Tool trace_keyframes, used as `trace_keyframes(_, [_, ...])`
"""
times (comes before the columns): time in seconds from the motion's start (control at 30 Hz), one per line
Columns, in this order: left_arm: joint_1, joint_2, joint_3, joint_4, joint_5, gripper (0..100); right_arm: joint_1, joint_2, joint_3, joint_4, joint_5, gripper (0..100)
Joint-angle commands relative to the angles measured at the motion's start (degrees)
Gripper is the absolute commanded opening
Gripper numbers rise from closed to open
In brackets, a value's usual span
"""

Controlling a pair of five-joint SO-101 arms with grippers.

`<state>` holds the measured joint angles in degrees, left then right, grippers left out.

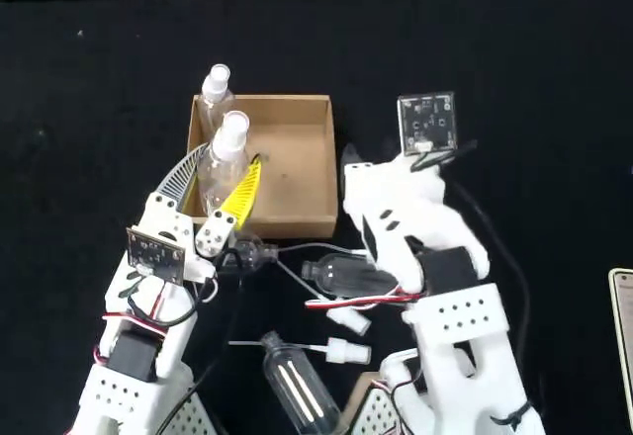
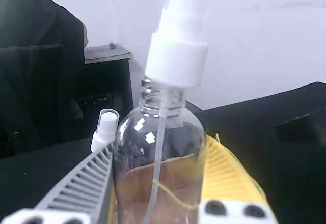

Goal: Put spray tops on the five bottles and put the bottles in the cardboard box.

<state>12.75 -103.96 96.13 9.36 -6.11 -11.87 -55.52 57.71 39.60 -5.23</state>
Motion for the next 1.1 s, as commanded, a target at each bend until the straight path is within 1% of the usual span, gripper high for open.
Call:
trace_keyframes(0.0, [0.4, -0.62, 1.27, -1.05, -0.44, 3, -0.88, 1.98, -0.84, -2.55, -0.62, 16.0])
trace_keyframes(0.07, [0.4, -0.62, 1.27, -1.05, -0.44, 3, -1.23, 6.99, -2.59, -2.55, -0.62, 17.8])
trace_keyframes(0.2, [0.4, -0.62, 1.27, -1.05, -0.44, 3, -1.23, 18.59, -7.34, -2.55, -0.53, 25.3])
trace_keyframes(0.33, [0.4, -0.62, 1.27, -1.05, -0.44, 3, -1.76, 25.36, -9.8, -2.99, -0.53, 25.3])
trace_keyframes(0.5, [0.4, -0.62, 1.27, -1.05, -0.44, 3, -3.78, 27.3, -10.95, -3.16, -0.53, 25.3])
trace_keyframes(0.63, [0.4, -0.62, 1.27, -1.05, -0.44, 3, -6.51, 27.38, -8.04, -7.3, -0.53, 25.3])
trace_keyframes(0.93, [0.4, -0.62, 1.27, -1.05, -0.44, 3, -5.8, 27.47, 0.13, -17.67, -0.53, 25.3])
trace_keyframes(1.07, [0.4, -0.62, 1.27, -1.05, -0.44, 3, -5.8, 27.47, 2.15, -18.55, -0.53, 23.7])
